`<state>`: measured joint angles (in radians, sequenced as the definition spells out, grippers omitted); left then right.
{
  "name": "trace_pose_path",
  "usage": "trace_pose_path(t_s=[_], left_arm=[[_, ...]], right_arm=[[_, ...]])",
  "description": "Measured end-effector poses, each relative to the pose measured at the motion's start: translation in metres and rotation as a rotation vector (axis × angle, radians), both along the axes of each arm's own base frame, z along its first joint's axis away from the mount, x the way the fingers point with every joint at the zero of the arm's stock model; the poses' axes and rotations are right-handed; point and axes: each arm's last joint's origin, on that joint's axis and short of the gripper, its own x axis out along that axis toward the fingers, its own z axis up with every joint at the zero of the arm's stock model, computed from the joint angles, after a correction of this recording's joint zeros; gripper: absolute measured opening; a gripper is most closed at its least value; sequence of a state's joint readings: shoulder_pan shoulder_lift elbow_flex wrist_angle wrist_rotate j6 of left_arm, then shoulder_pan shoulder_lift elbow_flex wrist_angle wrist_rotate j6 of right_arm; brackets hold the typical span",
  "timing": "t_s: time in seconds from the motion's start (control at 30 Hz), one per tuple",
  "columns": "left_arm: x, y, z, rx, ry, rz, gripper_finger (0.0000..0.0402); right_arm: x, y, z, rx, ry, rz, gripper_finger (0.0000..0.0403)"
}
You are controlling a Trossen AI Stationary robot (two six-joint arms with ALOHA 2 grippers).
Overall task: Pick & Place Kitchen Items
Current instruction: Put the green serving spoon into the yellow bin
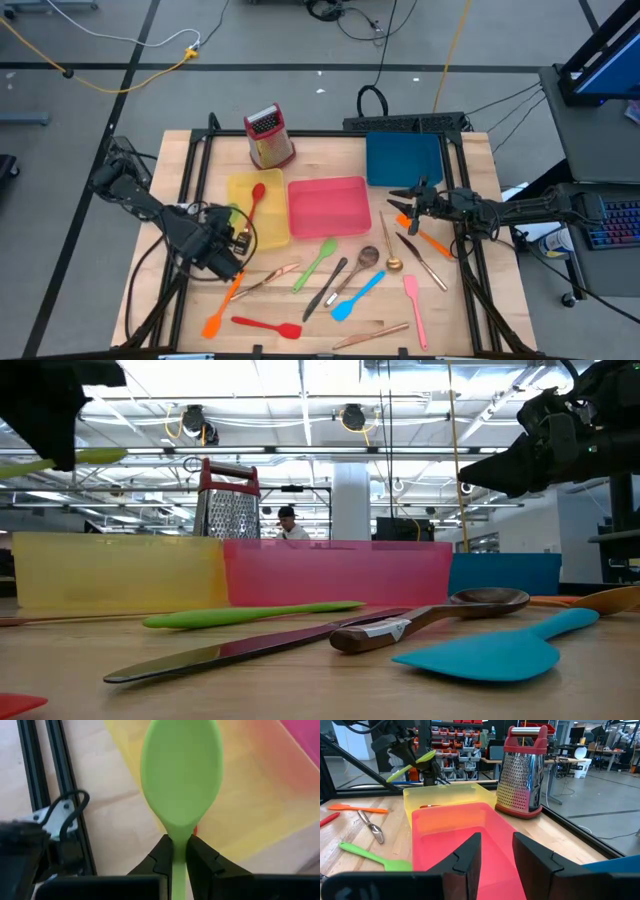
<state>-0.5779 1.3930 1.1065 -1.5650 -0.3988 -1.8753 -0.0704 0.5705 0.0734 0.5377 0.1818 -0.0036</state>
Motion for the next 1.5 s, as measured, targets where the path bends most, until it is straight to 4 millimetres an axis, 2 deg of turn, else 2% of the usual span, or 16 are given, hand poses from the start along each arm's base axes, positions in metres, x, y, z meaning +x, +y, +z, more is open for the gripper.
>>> trace_pose_path(t_s=[0.27,0.8,1.17,1.5], left_arm=[[0.012,0.021,0.0,-0.003,0.047,0.001,0.0035],[0.047,0.071,-0.003,-0.009,-0.025,-0.058,0.0033],[0.06,0.109,-0.002,0.004,-0.067,-0.04,0.0035],[0.072,0.117,0.0,0.008,-0.16,-0.087,0.0042]], right_arm=[[0.0,0.0,0.0,0.0,0.0,0.0,0.0105],[0.0,0.0,0.0,-0.007,-0.001,0.0,0.0105],[0.0,0.0,0.0,-0.008,-0.001,0.001,0.0105],[0.0,0.0,0.0,-0.008,-0.001,0.0,0.0105]])
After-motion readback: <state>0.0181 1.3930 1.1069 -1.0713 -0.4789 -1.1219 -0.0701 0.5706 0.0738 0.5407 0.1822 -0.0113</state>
